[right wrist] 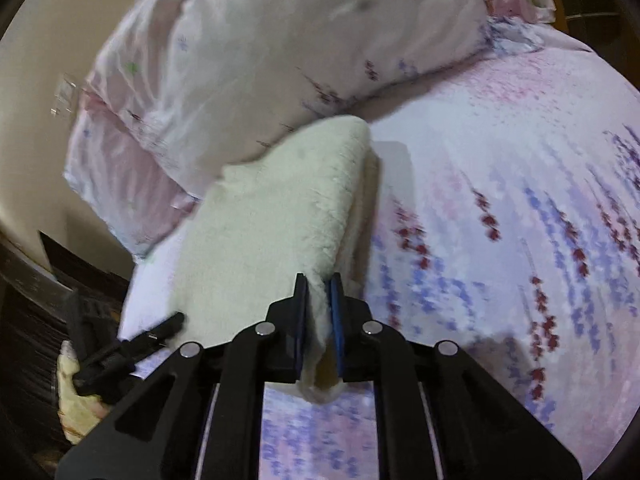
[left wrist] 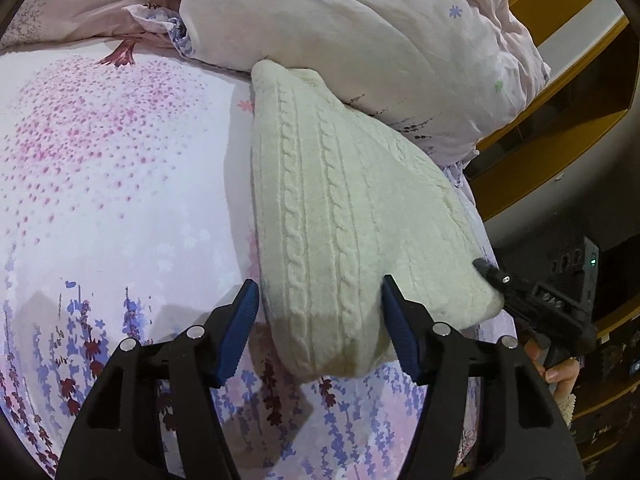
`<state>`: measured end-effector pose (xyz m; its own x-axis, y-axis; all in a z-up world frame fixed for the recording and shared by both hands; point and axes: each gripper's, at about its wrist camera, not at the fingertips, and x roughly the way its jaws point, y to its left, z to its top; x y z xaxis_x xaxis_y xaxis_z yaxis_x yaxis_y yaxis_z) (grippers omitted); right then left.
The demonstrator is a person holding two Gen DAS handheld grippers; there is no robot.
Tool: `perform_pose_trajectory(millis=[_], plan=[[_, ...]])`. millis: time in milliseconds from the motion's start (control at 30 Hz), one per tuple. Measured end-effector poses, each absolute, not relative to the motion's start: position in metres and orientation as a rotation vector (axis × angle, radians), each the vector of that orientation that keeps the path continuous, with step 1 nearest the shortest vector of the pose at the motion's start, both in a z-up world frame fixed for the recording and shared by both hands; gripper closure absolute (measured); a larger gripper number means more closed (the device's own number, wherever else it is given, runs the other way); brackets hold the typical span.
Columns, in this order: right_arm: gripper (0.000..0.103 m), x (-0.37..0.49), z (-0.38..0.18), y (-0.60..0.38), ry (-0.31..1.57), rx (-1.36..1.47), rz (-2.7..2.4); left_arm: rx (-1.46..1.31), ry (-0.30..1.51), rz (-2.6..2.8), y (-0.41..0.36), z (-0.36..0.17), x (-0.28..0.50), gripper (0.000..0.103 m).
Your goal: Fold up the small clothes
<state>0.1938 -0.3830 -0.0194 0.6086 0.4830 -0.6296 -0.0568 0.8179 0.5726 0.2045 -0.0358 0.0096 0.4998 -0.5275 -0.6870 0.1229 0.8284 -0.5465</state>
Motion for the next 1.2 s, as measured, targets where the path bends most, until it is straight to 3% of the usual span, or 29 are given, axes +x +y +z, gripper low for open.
perform_pose_trajectory(millis=[67,200,267,333,367,600,700,767,833,967,1200], plan=[[0.096,0.199,-0.035,-0.385,0.919,0.532,0.274,-0.444,0.98,-0.414,-0.039,0.008,0.204,0.04],[0.093,0.2,-0.037,-0.383,0.936,0.519,0.259,-0.376,0.973,-0.409,-0.046,0.008,0.202,0.039],[0.068,0.201,-0.029,-0.388,0.923,0.567,0.27,-0.366,0.976,-0.417,-0.045,0.015,0.203,0.037],[0.048,0.208,-0.019,-0.397,0.877,0.651,0.292,-0.369,0.962,-0.416,-0.039,0.024,0.207,0.021],[0.047,0.211,-0.017,-0.404,0.864,0.671,0.291,-0.373,0.953,-0.41,-0.036,0.027,0.211,0.017],[0.048,0.278,-0.024,-0.4,0.898,0.76,0.28,-0.422,1.013,-0.353,-0.029,0.023,0.271,0.014],[0.059,0.296,-0.028,-0.393,0.908,0.751,0.269,-0.413,1.016,-0.343,-0.035,0.022,0.285,0.014],[0.085,0.302,-0.027,-0.386,0.906,0.72,0.265,-0.372,1.005,-0.334,-0.043,0.024,0.29,0.014],[0.094,0.303,-0.02,-0.379,0.871,0.638,0.254,-0.314,0.991,-0.319,-0.053,0.027,0.292,0.014],[0.096,0.3,-0.007,-0.378,0.785,0.563,0.196,-0.248,0.978,-0.303,-0.063,0.026,0.289,0.014],[0.092,0.311,-0.021,-0.371,0.872,0.519,0.112,-0.252,0.992,-0.298,-0.075,0.018,0.292,0.014]])
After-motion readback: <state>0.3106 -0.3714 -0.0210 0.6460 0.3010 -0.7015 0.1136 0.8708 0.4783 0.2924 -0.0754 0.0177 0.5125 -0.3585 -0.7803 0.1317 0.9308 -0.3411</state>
